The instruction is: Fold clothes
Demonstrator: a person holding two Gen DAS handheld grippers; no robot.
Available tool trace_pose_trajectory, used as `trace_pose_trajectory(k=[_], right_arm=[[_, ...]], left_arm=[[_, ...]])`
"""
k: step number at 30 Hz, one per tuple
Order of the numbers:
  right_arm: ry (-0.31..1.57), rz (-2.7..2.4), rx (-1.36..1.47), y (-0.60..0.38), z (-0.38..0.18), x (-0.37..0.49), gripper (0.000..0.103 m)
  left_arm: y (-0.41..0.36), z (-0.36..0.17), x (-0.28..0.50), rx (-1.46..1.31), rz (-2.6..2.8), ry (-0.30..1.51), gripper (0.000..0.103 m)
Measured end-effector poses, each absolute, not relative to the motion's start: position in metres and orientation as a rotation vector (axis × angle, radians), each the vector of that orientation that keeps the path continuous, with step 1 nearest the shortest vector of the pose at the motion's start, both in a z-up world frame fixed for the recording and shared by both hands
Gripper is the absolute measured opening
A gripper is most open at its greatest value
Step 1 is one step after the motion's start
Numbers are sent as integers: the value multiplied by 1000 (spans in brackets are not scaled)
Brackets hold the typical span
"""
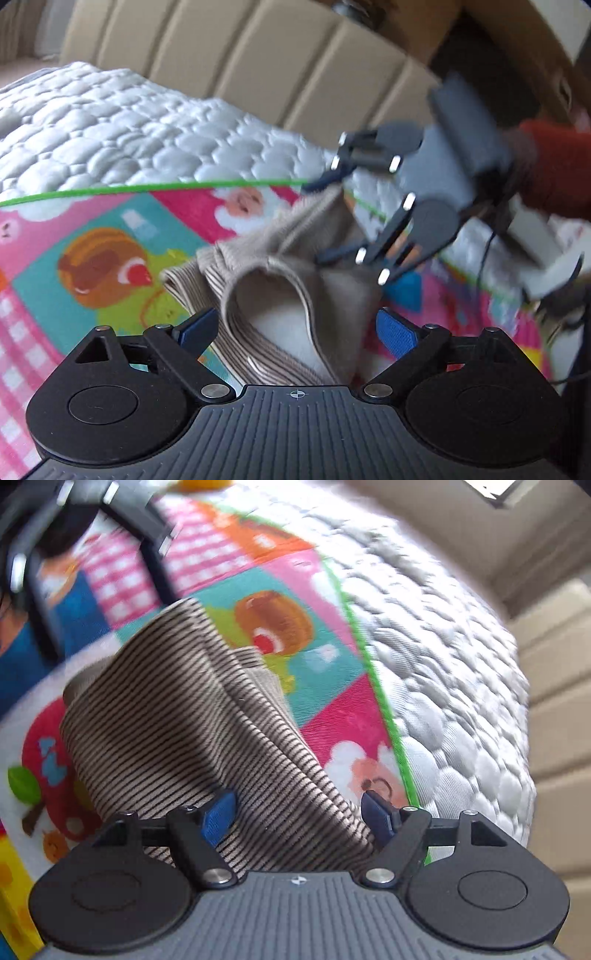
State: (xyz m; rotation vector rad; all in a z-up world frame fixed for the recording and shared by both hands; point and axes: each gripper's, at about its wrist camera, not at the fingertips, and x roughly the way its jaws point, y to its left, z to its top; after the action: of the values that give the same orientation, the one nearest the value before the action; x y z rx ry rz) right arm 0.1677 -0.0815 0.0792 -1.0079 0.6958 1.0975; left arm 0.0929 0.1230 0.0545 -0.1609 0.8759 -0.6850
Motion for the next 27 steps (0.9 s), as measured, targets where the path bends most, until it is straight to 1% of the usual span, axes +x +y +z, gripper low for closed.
trace_pose_trajectory(k=[2, 3, 4, 5, 6, 8, 10, 11, 13, 14, 17, 20, 21, 23, 24, 25, 26, 27], right_arm=[[684, 1044, -877, -97, 86, 165, 74], [678, 1017, -813, -105, 90, 164, 74], [671, 989, -748, -113, 93, 163, 74], [664, 960, -684, -121, 96, 162, 74], [655, 941, -630, -127, 98, 163, 74], [636, 911, -536, -136, 97, 168, 74], [619, 879, -446, -146, 97, 172, 75], [613, 862, -405, -151, 96, 174, 76], [625, 842, -374, -156, 90, 178, 80], [633, 833, -364, -157, 87, 181, 83], [654, 802, -363, -154, 73, 190, 87], [698, 747, -448, -130, 50, 203, 88], [709, 738, -454, -127, 47, 206, 88], [725, 733, -436, -125, 46, 210, 88], [732, 731, -427, -125, 45, 212, 88], [740, 728, -417, -124, 44, 214, 88], [748, 726, -408, -124, 44, 216, 88], [755, 723, -399, -123, 43, 218, 88]], left_arm=[[105, 45, 94, -109, -668, 897, 90], [101, 44, 96, -111, -658, 892, 84], [98, 43, 98, -113, -649, 887, 74], [95, 42, 100, -116, -639, 882, 67], [97, 44, 105, -130, -618, 869, 55], [100, 47, 115, -155, -576, 844, 49], [104, 47, 128, -124, -497, 835, 40], [106, 47, 134, -109, -457, 830, 39], [110, 46, 147, -78, -379, 820, 30], [113, 42, 153, -64, -346, 832, 30], [121, 27, 164, -39, -263, 870, 30], [134, 25, 163, -93, -229, 879, 30], [140, 26, 162, -123, -224, 876, 32], [143, 44, 157, -166, -291, 826, 45], [141, 54, 155, -163, -336, 801, 62], [139, 64, 152, -158, -383, 776, 73], [128, 71, 151, -109, -443, 759, 78], [117, 77, 150, -60, -502, 741, 84]])
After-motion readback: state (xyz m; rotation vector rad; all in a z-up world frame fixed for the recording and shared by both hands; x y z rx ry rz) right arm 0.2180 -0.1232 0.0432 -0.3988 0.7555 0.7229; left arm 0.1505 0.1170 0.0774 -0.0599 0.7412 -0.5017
